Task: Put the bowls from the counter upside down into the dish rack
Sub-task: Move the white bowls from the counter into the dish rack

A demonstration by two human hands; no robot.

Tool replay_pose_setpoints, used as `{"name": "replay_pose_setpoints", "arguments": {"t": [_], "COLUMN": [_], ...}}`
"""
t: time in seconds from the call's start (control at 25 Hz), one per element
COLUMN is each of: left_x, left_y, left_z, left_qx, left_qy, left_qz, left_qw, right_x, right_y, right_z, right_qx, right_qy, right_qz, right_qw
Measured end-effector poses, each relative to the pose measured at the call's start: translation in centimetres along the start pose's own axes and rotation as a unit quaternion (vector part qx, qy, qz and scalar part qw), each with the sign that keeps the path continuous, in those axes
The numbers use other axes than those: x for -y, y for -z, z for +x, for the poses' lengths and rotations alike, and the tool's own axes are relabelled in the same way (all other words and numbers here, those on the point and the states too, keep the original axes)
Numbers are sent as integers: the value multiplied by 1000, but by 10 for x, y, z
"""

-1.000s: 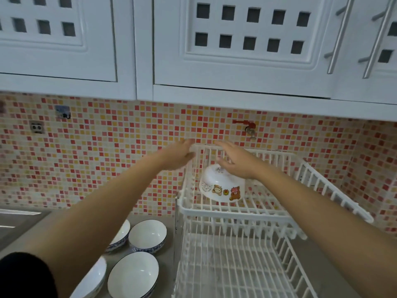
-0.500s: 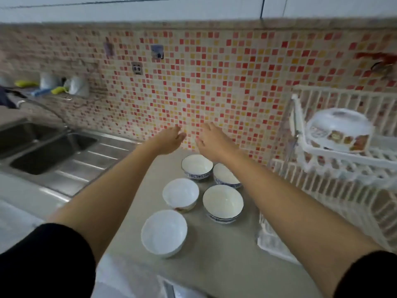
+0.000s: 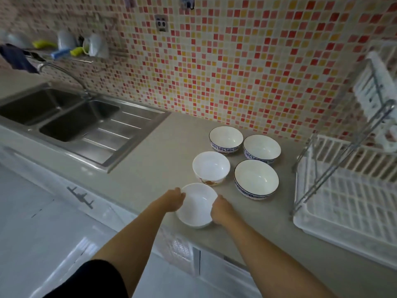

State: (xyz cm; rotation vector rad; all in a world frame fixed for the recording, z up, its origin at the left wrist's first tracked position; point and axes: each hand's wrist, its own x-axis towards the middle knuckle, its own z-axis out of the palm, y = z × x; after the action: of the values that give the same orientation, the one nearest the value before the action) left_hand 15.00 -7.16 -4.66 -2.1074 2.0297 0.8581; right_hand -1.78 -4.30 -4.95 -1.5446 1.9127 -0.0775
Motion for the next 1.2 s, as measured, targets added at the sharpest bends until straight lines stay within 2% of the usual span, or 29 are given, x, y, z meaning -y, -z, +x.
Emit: {"name": "replay_pose_setpoints", "arguments": {"t": [0.12, 0.28, 0.4, 0.48, 0.56, 0.64, 0.72, 0.76, 0.96, 1.12, 1.2], "left_x": [-6, -20, -48, -70, -91, -116, -144, -158, -220, -258, -277], "left_y": [2, 51, 103, 134, 164, 192, 206, 208, 207, 205, 204], "left_z": [-7, -18, -37, -54, -71, -89, -100, -104, -117, -123, -125], "left_qx": [7, 4, -93, -179, -215, -203, -188, -199, -321, -361, -393], "left_qy": [32, -36, -97, -151, -210, -260, -284, -300, -341, -383, -407], "left_qz": [-27, 21, 55, 21, -88, -177, -199, -198, -182, -158, -142], "left_qw": [999, 999, 989, 972, 950, 928, 919, 912, 864, 836, 812], "right_x": [0, 4, 11, 14, 21, 26, 27, 25, -2, -21, -32], "right_y": [1, 25, 64, 99, 139, 180, 212, 223, 275, 327, 349], "right_z": [-4, -16, -26, -30, -37, -47, -60, -64, -91, -128, -150], "right_qx": [-13, -65, -132, -172, -228, -312, -369, -382, -436, -484, -512], "right_qy": [5, 42, 89, 117, 146, 185, 215, 219, 258, 272, 256], "right_qz": [-12, 49, 126, 161, 196, 263, 327, 339, 247, 52, -44], "right_qw": [1000, 996, 979, 965, 943, 894, 843, 831, 826, 830, 819]}}
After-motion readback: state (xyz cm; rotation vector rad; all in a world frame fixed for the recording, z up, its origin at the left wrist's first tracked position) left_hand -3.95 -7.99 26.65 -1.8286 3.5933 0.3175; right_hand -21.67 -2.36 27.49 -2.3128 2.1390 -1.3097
